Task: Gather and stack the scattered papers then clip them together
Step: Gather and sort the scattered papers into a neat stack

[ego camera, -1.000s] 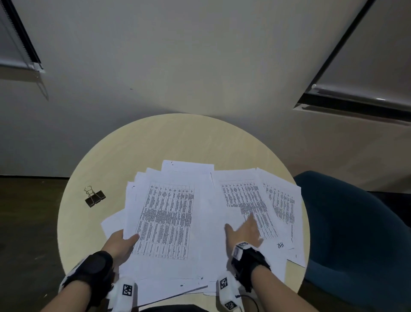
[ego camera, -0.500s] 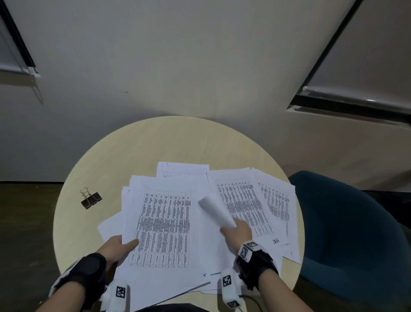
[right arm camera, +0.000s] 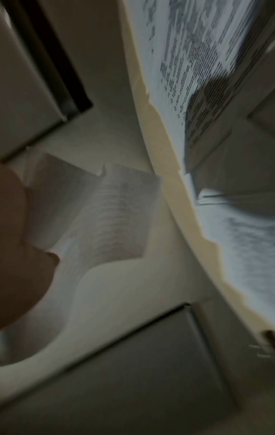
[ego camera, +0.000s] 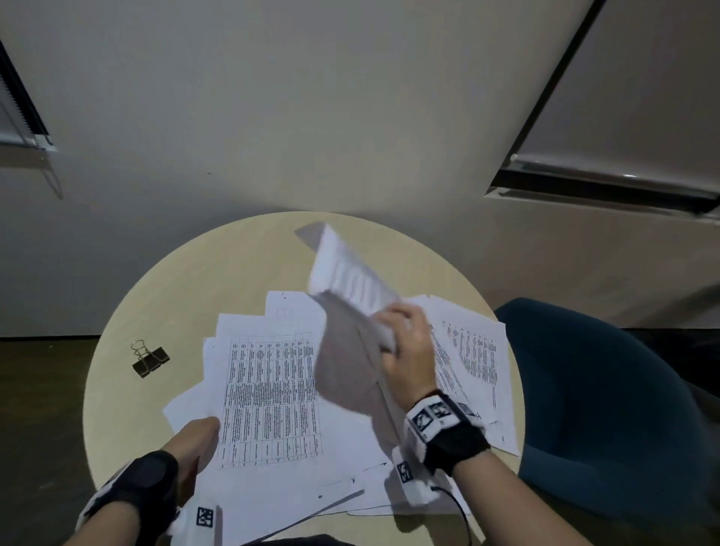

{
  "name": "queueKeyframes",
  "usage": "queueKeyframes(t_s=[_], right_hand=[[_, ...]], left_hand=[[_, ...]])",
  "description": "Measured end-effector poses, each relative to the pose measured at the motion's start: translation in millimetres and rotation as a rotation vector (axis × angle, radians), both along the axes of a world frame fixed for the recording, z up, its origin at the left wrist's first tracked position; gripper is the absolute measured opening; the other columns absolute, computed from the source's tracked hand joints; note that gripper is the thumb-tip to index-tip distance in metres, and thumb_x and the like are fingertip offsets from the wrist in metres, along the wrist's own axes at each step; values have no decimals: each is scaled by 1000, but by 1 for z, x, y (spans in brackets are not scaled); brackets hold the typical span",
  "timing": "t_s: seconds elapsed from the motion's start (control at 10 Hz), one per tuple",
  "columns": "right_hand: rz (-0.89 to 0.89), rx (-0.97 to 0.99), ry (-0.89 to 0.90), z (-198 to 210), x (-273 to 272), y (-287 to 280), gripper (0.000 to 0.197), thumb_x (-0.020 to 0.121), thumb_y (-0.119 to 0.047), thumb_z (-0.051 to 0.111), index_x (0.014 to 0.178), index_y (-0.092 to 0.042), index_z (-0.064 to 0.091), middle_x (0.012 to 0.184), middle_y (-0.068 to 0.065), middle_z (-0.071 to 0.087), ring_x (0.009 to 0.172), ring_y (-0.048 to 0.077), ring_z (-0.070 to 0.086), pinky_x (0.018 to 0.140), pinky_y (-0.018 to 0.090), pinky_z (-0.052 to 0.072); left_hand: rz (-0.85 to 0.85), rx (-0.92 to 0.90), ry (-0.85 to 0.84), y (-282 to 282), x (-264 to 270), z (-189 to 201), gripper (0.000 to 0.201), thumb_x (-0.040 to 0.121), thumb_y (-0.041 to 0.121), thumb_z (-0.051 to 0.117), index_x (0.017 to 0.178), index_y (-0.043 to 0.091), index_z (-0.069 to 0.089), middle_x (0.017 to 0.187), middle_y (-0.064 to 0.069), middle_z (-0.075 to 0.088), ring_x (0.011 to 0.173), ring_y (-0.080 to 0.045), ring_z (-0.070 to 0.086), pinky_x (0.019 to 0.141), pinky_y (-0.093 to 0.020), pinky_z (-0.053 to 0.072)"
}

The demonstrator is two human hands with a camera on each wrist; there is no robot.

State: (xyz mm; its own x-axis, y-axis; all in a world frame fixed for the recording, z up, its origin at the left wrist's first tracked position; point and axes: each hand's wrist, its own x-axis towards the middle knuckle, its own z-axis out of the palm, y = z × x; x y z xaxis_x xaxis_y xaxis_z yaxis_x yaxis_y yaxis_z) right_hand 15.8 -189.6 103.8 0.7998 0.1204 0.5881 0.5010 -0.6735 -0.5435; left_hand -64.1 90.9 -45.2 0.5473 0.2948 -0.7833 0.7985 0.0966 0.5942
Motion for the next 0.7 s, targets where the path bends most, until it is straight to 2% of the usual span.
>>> queueKeyframes(t_s=[0.1,0.2,0.3,0.4,0.5,0.6,0.7], right_hand=[[298,-362,194,-36,-19,16,33,77,-5,60,107,-19,67,127,4,61,124,22,51,114,41,32],[532,-710,388,-75,-34,26,43,83,-6,64,121,-26,62,134,-4,59,139,23,37,120,54,7],[818,-959,354,-105,-46,35,41,81,-7,68,119,-23,62,121,3,66,136,34,40,114,67,6],[871,-1016,354,-118,-49,33,55,85,-37,66,135,-22,46,136,11,52,138,38,32,113,64,3],[771,-875,445,-108,-49,26,63,92,-58,45,143,-24,30,137,8,47,135,30,33,115,55,9],[403,-580,618,-110,-37,1,49,98,-47,35,144,-32,29,143,-3,42,135,15,35,120,47,18],[-81,-633,928,-125,-16,-39,80,91,-57,42,153,-26,1,161,4,1,150,23,0,121,44,3]], left_hand=[[66,-103,-1,0,-5,6,55,103,42,28,130,-1,49,119,-18,60,113,-31,56,98,-34,39],[256,-255,-76,7,-9,11,75,97,53,37,146,-3,29,149,-25,35,135,-45,36,107,-59,33],[695,-680,-182,0,-10,13,60,100,51,27,146,12,32,137,-20,49,112,-38,59,90,-61,47],[146,-37,-116,-17,-7,27,56,93,48,53,122,1,57,88,-8,69,68,-19,64,68,-31,53],[67,-57,-94,-18,-5,25,21,85,19,71,77,2,60,50,2,61,51,-19,54,52,-24,40],[77,47,-82,-19,-1,18,35,90,17,65,65,10,42,48,-4,48,48,-18,38,51,-25,29],[7,47,-36,-10,1,12,38,96,21,53,63,12,36,47,-2,39,46,-15,33,48,-21,27]])
